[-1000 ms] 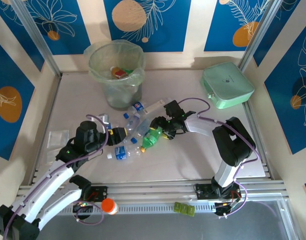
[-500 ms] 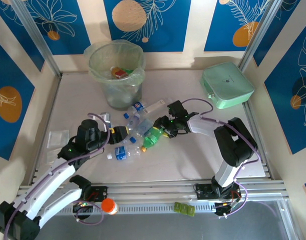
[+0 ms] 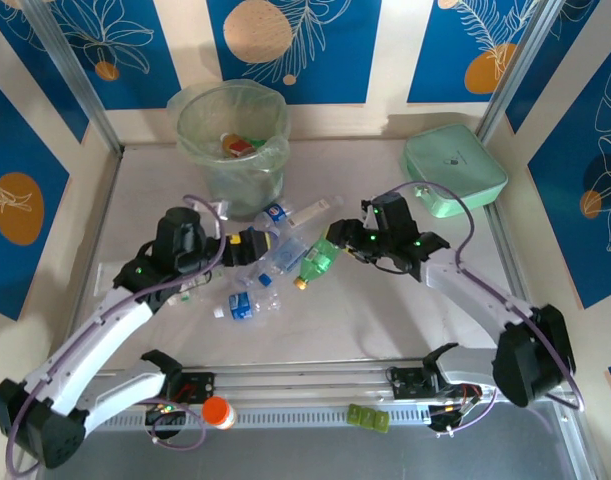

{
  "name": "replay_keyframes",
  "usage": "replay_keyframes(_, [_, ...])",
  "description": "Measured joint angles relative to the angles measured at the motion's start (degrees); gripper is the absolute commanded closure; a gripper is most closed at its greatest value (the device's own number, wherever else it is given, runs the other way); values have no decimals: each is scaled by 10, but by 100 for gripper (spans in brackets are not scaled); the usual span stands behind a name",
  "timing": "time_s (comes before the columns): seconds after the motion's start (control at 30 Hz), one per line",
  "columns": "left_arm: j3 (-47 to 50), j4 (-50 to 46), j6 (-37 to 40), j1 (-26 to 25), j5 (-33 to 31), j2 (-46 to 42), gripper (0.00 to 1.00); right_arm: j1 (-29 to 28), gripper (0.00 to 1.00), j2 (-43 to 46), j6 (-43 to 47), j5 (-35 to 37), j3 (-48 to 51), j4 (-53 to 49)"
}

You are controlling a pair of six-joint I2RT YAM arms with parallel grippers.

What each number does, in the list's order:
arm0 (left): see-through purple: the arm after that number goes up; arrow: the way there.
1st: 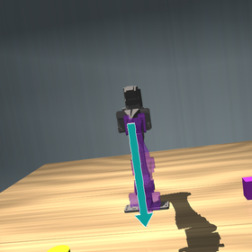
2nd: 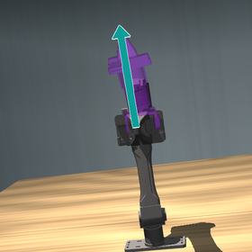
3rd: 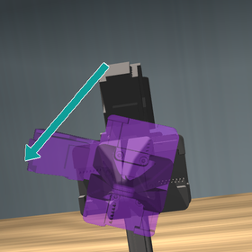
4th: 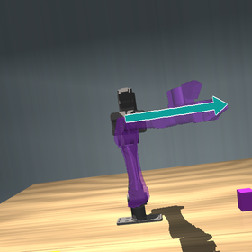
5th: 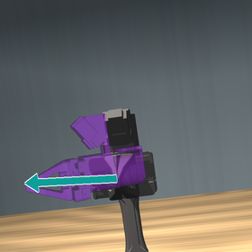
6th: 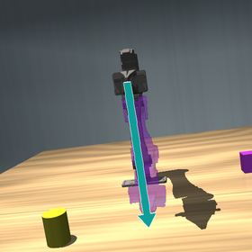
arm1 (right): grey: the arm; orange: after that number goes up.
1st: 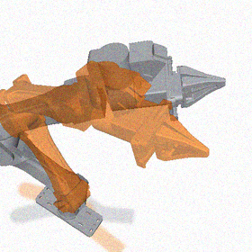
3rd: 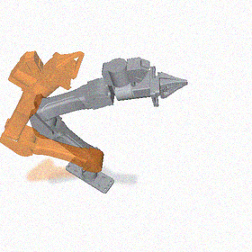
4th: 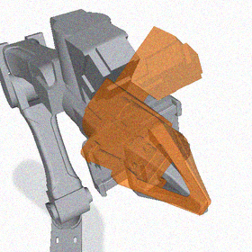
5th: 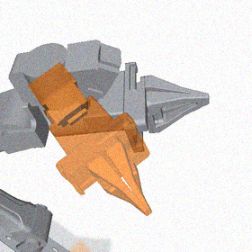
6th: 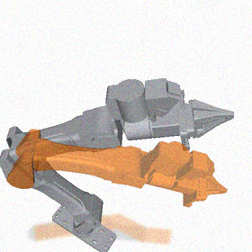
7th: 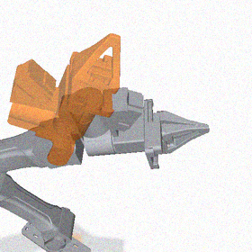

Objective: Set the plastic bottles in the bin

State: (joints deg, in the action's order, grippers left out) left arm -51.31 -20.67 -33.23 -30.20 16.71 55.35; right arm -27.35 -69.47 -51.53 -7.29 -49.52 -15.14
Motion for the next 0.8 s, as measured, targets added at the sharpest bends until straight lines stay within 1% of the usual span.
replay_keyframes(0.17, [-68,-10,18,-43,35,71,0,1,44,77,46,-20,-20,-22])
replay_keyframes(0.3, [-120,-9,28,-77,72,123,0,2,45,131,63,-38,-36,-24])
replay_keyframes(0.53, [-174,22,36,-118,135,183,2,4,45,168,64,-79,-52,-21])
replay_keyframes(0.67, [-180,51,30,-130,176,195,6,11,45,182,64,-99,-52,-21])
replay_keyframes(0.8, [-180,86,15,-141,215,202,13,29,45,202,61,-118,-52,-21])
